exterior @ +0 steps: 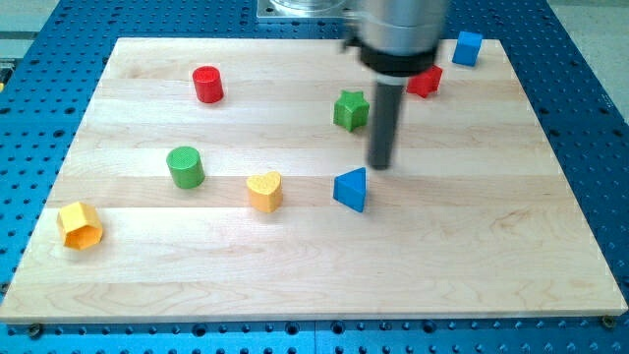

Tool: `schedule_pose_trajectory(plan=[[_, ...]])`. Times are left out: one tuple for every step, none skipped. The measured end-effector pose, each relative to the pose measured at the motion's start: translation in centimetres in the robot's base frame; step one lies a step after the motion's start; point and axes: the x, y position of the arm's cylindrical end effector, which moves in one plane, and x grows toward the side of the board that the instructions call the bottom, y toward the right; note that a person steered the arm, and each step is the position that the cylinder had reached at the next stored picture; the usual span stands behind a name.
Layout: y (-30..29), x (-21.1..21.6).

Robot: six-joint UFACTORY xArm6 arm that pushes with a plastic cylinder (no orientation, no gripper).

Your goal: Move the blue triangle to the top right of the yellow heart

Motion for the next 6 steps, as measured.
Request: schedule_pose_trajectory(plan=[[3.9,5.8],[-3.1,7.8],[-7.4,2.5],[-7.6,4.7],[-8.5,6.3],[-12.1,0.9]])
